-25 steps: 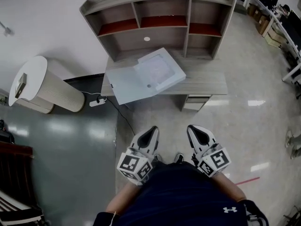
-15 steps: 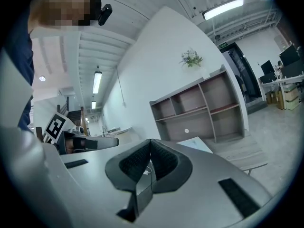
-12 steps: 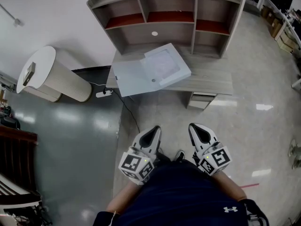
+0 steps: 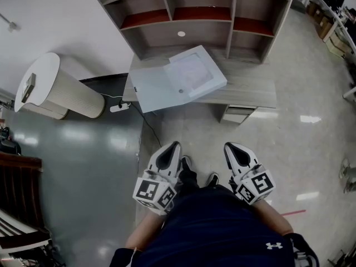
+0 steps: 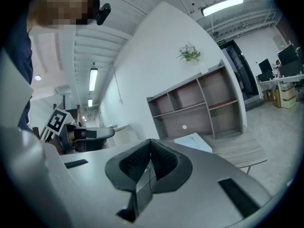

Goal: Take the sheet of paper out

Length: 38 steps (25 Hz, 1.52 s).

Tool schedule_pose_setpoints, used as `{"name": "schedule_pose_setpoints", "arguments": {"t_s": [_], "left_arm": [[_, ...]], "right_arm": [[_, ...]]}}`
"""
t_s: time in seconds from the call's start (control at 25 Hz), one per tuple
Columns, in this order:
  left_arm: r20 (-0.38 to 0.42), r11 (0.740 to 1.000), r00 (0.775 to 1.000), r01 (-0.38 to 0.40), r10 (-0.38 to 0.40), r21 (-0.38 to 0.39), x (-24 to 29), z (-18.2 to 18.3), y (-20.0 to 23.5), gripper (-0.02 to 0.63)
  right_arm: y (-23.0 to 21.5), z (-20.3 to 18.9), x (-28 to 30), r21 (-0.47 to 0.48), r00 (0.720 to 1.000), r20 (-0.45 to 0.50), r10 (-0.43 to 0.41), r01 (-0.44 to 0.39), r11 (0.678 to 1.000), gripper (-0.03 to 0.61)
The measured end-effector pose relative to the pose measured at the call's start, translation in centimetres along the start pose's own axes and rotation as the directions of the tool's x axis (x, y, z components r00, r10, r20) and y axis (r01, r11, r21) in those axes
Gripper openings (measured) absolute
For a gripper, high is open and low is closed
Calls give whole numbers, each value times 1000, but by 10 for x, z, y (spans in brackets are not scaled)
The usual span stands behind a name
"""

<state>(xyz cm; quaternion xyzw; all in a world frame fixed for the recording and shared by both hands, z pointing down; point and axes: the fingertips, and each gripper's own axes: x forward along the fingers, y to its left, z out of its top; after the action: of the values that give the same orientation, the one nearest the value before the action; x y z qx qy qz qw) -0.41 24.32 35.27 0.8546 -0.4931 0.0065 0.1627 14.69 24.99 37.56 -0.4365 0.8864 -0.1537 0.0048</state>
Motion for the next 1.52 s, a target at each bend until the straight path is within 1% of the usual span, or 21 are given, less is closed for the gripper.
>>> {"name": "schedule_pose_setpoints", "arguments": {"t_s": [0.28, 0.44, 0.56, 0.8, 0.96, 1.28, 1.36, 1.52], "left_arm": [[7, 998, 998, 62, -62, -10, 24, 18, 41, 23], [7, 997, 997, 73, -73, -30, 34, 29, 75, 23], [27, 996, 997, 77, -77, -32, 43, 42, 104, 23], [59, 998, 997, 52, -50, -43, 49, 65, 166, 23], [66, 998, 997, 38, -35, -54, 53, 73, 200, 23], [74, 997, 997, 27, -21, -76, 57, 83, 246, 23], [86, 997, 996, 14, -8, -71, 55, 88, 259, 23], [107, 997, 993, -40, 47, -67, 51, 98, 287, 23]], "right_arm": [[-1, 4, 39, -15, 998, -18, -67, 67, 998, 12], [2, 5, 66, -20, 995, -34, -98, 97, 995, 12], [2, 11, 89, -34, 993, -36, -116, 115, 993, 12], [4, 18, 122, -48, 985, -33, -170, 168, 985, 12], [4, 22, 139, -48, 978, -32, -206, 204, 978, 12], [1, 25, 155, -48, 960, -27, -279, 277, 960, 12], [-1, 26, 157, -48, 955, -22, -295, 294, 955, 12], [-12, 32, 156, -54, 945, -15, -327, 326, 944, 12]]}}
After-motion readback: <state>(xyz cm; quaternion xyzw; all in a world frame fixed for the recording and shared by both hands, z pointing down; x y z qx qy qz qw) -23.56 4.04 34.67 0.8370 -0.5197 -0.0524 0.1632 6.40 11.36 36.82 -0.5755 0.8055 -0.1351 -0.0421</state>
